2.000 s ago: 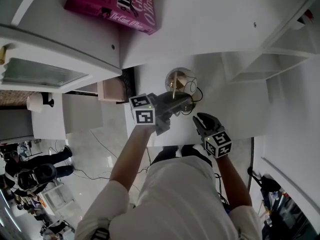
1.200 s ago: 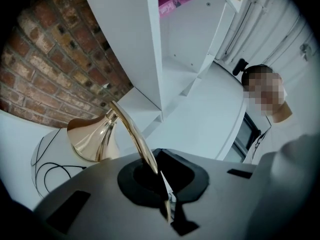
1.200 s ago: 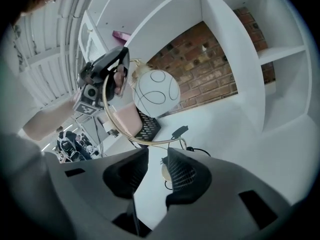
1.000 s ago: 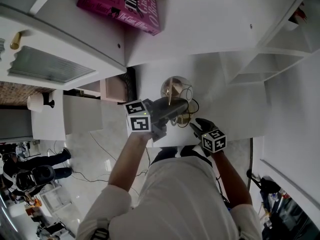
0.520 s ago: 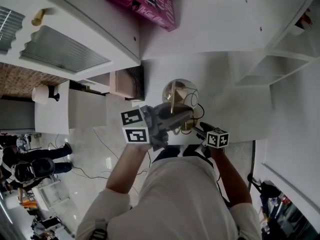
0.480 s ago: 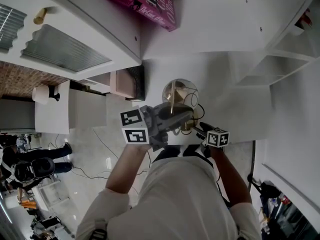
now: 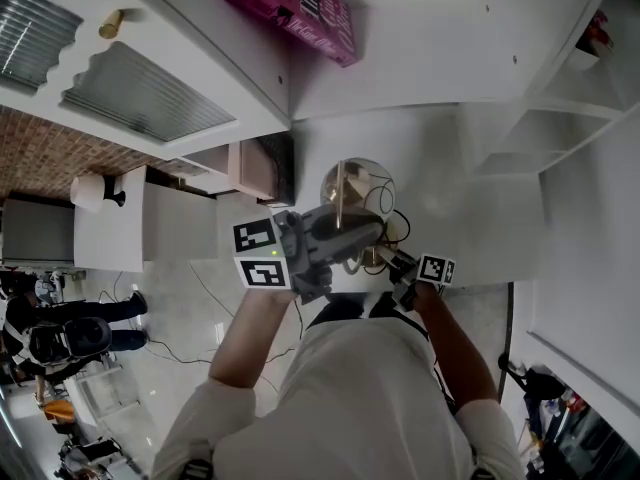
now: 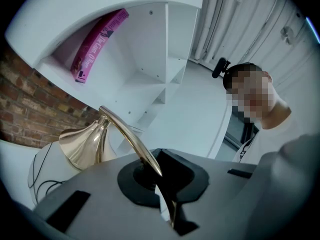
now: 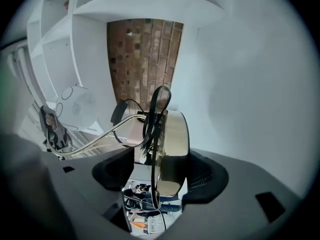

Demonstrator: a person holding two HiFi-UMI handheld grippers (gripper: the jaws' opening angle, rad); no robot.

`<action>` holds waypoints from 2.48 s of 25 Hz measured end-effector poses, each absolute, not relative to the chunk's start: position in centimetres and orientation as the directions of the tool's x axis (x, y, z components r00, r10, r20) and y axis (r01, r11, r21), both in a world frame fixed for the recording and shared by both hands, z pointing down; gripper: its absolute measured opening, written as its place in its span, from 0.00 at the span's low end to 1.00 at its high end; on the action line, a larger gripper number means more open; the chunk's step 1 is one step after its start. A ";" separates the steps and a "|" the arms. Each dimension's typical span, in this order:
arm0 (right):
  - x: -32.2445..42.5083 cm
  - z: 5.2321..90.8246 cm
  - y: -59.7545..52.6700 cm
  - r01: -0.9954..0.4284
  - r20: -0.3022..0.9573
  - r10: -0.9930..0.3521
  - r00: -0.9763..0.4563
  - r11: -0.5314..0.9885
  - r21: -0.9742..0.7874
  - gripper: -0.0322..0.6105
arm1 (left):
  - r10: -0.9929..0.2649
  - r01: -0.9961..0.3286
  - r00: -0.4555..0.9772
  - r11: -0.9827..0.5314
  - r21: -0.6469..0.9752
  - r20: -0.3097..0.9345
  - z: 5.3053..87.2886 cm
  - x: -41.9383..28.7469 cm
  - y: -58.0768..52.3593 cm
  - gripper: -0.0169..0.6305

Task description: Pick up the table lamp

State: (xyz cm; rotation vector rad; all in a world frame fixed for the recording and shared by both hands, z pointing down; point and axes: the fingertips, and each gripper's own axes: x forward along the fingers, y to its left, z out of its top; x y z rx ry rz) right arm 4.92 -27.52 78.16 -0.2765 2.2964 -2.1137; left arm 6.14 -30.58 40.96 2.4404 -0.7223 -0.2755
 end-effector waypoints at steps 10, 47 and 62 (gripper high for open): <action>4.8 77.9 -26.3 -0.110 0.099 -0.150 -0.984 0.062 -0.992 0.32 | -0.575 -0.426 0.813 -0.695 0.579 -0.092 39.3 4.8 -28.1 0.05; 8.3 75.1 -4.5 -0.164 0.133 -0.161 -0.978 0.195 -0.967 0.30 | -0.539 -0.415 0.831 -0.763 0.495 -0.135 35.8 7.9 -2.6 0.05; 13.3 73.0 -5.0 -0.101 0.080 -0.113 -0.990 0.202 -0.974 0.30 | -0.578 -0.463 0.805 -0.751 0.471 -0.130 33.6 13.8 -2.7 0.05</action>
